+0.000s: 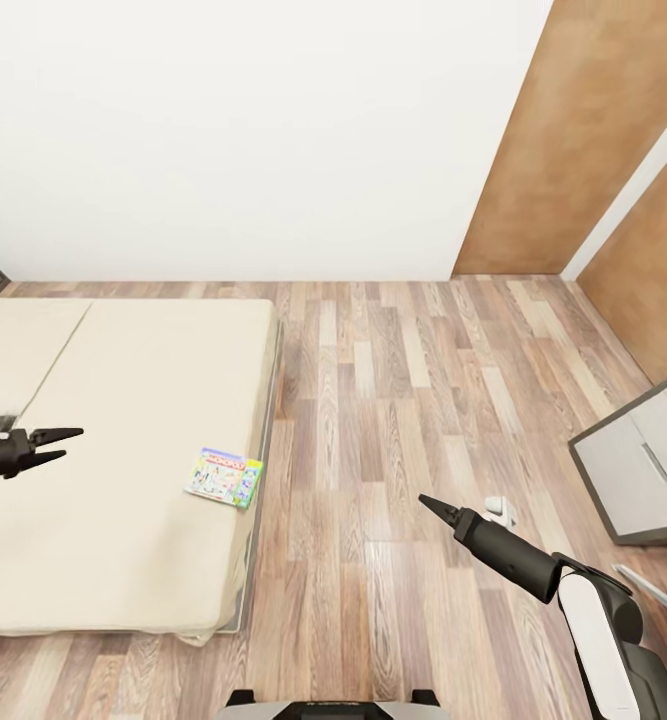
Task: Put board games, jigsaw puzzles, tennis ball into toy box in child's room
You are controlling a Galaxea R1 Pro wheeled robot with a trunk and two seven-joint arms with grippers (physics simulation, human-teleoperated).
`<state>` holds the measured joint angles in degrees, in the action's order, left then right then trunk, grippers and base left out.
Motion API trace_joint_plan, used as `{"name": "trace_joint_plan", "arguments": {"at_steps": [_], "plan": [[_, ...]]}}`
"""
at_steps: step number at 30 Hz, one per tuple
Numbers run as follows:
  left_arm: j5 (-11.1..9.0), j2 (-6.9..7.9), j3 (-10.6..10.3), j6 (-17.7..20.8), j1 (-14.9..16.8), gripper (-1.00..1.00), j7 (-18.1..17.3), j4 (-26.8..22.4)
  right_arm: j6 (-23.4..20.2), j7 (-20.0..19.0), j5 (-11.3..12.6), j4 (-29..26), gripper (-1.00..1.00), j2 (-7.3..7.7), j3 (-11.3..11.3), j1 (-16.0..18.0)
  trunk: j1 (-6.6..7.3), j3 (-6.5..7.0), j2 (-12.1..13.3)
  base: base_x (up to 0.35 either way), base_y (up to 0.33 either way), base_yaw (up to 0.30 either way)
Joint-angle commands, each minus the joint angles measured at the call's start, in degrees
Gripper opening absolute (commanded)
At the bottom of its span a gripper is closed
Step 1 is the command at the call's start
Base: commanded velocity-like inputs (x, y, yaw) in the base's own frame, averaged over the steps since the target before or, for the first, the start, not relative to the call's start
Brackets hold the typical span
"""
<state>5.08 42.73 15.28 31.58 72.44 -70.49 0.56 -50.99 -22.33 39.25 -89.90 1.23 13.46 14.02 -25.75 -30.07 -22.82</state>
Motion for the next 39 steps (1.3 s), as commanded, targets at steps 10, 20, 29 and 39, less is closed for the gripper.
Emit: {"name": "trace_joint_plan", "arguments": {"at_steps": [10,20,29,39], "plan": [[0.4,-7.73,0.5,-2.2,-0.6,1.0,19.0,0.0,-0.3,-0.3,-0.2,0.0,1.0,0.0,0.1,0.0,-0.03,0.85,-0.1,0.0,0.0,0.0],[0.0,-10.27,0.6,-8.1,-0.9,1.0,30.9,-0.1,-0.2,-0.3,-0.2,0.3,1.0,-0.02,0.0,0.0,-0.03,1.79,-0.1,0.0,0.0,0.0],[-0.2,-10.17,0.7,-10.4,-4.7,1.0,30.7,-0.3,-0.2,-0.3,-0.2,0.5,1.0,-0.01,0.0,0.1,-0.03,2.63,-0.1,0.0,0.0,0.0],[0.3,-10.39,0.6,-12.1,-5.5,1.0,30.1,-0.3,-0.2,-0.3,-0.2,0.5,1.0,0.13,0.0,0.1,-0.03,3.56,-0.1,0.0,0.0,0.0]]}}
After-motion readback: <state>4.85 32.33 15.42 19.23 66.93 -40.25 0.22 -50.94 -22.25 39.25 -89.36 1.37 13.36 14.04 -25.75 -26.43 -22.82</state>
